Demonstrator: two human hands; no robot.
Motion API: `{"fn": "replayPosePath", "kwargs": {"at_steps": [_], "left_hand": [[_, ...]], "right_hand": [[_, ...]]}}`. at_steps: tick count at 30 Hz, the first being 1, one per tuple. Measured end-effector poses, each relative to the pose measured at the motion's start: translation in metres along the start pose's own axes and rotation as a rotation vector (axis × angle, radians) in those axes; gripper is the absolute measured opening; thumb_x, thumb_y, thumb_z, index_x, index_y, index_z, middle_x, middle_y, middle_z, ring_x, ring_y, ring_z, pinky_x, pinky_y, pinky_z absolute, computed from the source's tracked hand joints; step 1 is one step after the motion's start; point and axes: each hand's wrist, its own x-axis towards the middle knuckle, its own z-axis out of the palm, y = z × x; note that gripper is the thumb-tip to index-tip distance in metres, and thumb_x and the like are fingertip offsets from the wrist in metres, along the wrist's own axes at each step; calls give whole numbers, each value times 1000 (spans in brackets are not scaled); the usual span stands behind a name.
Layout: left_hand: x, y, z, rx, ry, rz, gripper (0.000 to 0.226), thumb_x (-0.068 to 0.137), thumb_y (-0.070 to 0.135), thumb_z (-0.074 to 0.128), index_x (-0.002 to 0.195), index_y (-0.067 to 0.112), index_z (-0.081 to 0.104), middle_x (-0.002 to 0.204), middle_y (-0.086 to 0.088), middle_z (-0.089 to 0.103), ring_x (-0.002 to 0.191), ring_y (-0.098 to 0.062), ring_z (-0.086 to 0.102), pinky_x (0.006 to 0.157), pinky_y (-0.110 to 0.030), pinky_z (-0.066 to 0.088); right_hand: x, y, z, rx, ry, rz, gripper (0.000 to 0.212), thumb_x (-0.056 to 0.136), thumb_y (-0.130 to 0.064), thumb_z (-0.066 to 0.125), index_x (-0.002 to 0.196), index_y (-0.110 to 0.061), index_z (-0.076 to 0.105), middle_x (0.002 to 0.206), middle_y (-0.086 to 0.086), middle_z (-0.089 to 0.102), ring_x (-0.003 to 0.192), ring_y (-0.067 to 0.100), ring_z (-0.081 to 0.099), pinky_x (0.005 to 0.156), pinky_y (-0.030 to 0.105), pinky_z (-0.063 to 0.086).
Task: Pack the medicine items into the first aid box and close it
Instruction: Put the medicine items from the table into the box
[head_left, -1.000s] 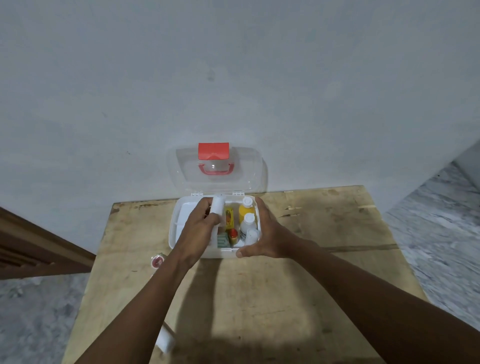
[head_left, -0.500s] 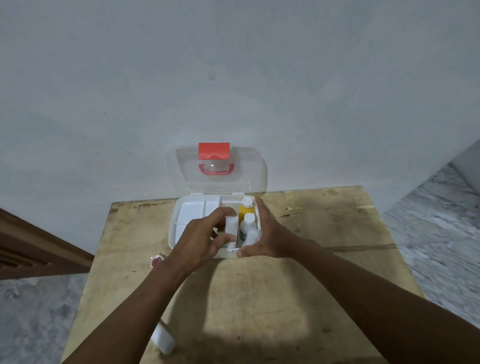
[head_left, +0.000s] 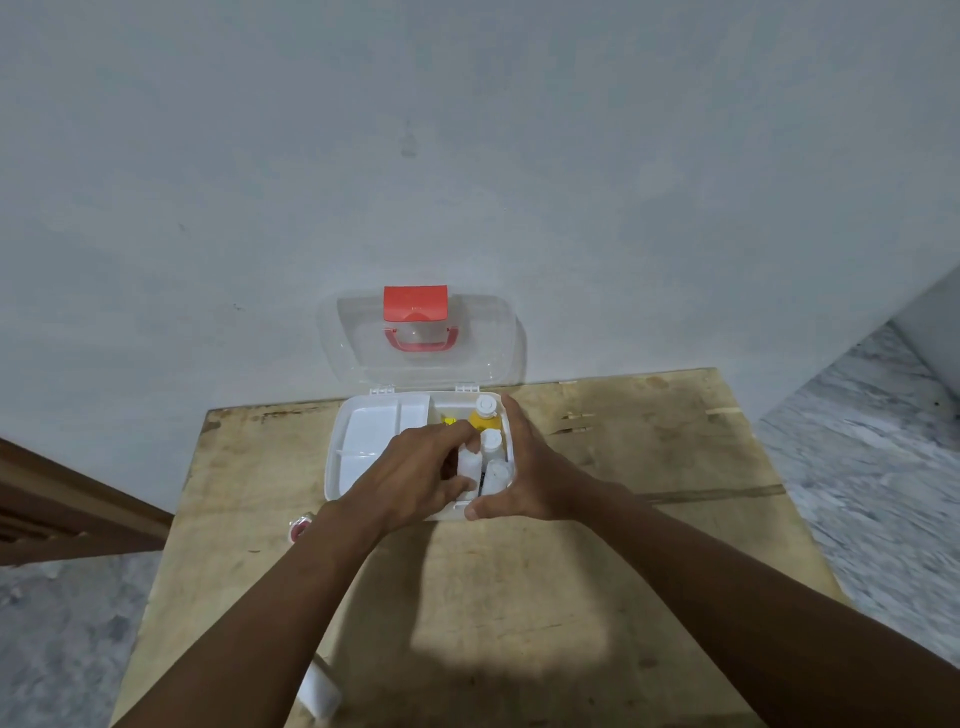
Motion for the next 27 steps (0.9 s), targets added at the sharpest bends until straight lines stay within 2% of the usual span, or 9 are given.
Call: {"fn": "replayPosePath", "kwargs": {"at_steps": [2, 4, 6, 10, 14, 18, 23, 25, 27], "left_hand": [[0, -1, 2, 43, -65, -32, 27, 83, 20, 73, 108, 19, 63, 89, 1, 72, 79, -18, 66, 71, -28, 51], [-2, -2, 6, 34, -68, -65, 25, 85, 19, 73, 109, 17, 65, 93, 0, 74, 83, -19, 68, 71, -21, 45], [-2, -1, 9, 19, -62, -86, 24, 86, 18, 72, 109, 17, 67, 95, -1, 75, 85, -19, 70, 72, -19, 46], [4, 2, 9, -7, -113, -111, 30, 89, 9, 64, 118, 15, 69, 103, -2, 75, 92, -21, 69, 80, -19, 48], [9, 1, 4, 9, -75, -126, 29, 87, 5, 65, 113, 14, 74, 104, -2, 75, 93, -22, 68, 82, -26, 51], [2, 2, 7, -52, -28, -185, 24, 89, 3, 63, 110, 13, 69, 100, -3, 74, 92, -22, 69, 84, -28, 54], [0, 9, 11, -1, 60, -205, 23, 92, 6, 59, 106, 13, 75, 100, -5, 73, 84, -21, 66, 70, -21, 46], [-1, 10, 11, 0, 79, -229, 25, 91, 5, 58, 105, 15, 76, 99, -4, 73, 81, -21, 64, 67, -23, 45], [-4, 11, 11, -3, 103, -236, 27, 90, 3, 57, 107, 15, 76, 103, -6, 72, 85, -23, 65, 73, -30, 51]], "right_hand": [[-2, -2, -1, 19, 2, -16, 144, 47, -66, 91, 155, -23, 6, 151, -10, 33, 142, 19, 36, 111, 45, 44], [-4, -3, -1, 28, -1, -29, 143, 48, -62, 92, 155, -24, 6, 151, -11, 33, 141, 18, 37, 111, 44, 45], [-5, -5, -2, 37, -2, -36, 141, 48, -61, 92, 155, -22, 8, 149, -10, 35, 139, 18, 39, 109, 45, 46], [-5, -7, -2, 45, -1, -49, 139, 49, -60, 92, 154, -20, 10, 146, -9, 36, 138, 18, 40, 109, 45, 45], [-6, -8, -3, 50, 5, -36, 145, 44, -67, 90, 155, -23, 7, 151, -6, 31, 141, 18, 35, 112, 47, 42], [-6, -6, -1, 43, -3, -7, 150, 42, -73, 86, 156, -27, 0, 156, -6, 24, 146, 19, 29, 115, 49, 38], [-6, -7, -1, 56, 0, 38, 150, 39, -72, 89, 155, -31, 3, 153, -5, 31, 142, 20, 36, 111, 49, 43], [-5, -8, -2, 53, -4, 53, 150, 38, -72, 89, 154, -32, 4, 151, -3, 34, 140, 22, 39, 109, 50, 45], [-5, -8, -1, 55, -7, 68, 150, 37, -73, 90, 154, -32, 5, 151, -1, 36, 139, 25, 41, 107, 51, 46]]}}
